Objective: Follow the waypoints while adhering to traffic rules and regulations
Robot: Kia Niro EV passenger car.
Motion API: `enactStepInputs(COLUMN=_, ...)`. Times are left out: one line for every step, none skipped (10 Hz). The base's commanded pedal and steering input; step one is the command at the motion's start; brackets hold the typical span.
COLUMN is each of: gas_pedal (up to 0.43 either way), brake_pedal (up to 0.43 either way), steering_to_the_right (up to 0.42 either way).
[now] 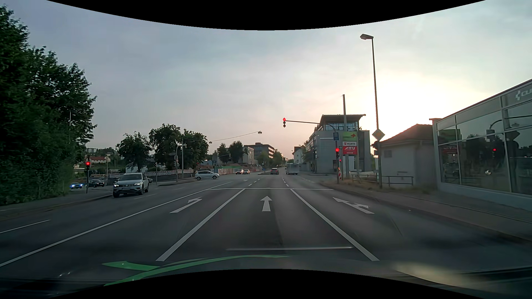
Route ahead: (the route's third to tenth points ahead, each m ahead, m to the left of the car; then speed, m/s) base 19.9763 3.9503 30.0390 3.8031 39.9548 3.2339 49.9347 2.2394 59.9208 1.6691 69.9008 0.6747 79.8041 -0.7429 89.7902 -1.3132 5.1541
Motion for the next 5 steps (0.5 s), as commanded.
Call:
enactStepInputs(gas_pedal=0.000, brake_pedal=0.128, steering_to_the_right=0.004)
enactStepInputs(gas_pedal=0.000, brake_pedal=0.128, steering_to_the_right=0.004)
enactStepInputs(gas_pedal=0.000, brake_pedal=0.128, steering_to_the_right=0.005)
enactStepInputs(gas_pedal=0.000, brake_pedal=0.128, steering_to_the_right=0.004)
enactStepInputs(gas_pedal=0.000, brake_pedal=0.134, steering_to_the_right=0.004)
